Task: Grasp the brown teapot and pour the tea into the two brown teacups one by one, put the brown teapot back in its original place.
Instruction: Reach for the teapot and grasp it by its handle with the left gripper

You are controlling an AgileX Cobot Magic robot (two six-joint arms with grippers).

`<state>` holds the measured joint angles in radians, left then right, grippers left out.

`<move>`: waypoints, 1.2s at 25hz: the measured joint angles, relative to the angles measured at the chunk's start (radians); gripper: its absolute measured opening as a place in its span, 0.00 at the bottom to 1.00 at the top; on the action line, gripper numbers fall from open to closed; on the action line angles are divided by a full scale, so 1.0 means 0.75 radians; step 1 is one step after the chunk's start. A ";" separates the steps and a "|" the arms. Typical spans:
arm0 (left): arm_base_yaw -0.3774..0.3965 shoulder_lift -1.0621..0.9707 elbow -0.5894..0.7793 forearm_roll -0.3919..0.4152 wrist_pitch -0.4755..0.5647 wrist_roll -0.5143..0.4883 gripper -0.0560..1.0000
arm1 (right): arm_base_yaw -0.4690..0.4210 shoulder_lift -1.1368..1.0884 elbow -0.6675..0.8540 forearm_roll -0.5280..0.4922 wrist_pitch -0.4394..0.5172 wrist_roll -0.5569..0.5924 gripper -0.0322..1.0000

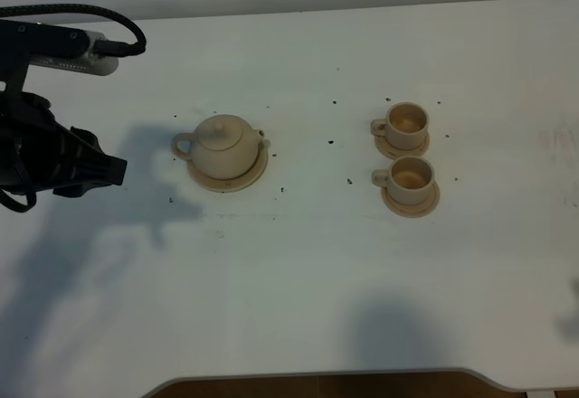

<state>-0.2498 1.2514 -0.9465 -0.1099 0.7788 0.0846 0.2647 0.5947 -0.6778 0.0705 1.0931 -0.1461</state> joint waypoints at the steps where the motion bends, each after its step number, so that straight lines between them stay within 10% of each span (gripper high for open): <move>1: 0.000 0.000 0.000 0.000 -0.008 0.000 0.44 | 0.000 -0.045 0.021 0.000 0.007 -0.001 0.46; 30: 0.000 0.000 0.000 -0.001 -0.171 0.001 0.44 | -0.087 -0.513 0.246 0.005 -0.039 -0.017 0.46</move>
<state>-0.2498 1.2514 -0.9465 -0.1108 0.6505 0.0855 0.1998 0.2098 -0.4930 0.0740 1.0635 -0.1585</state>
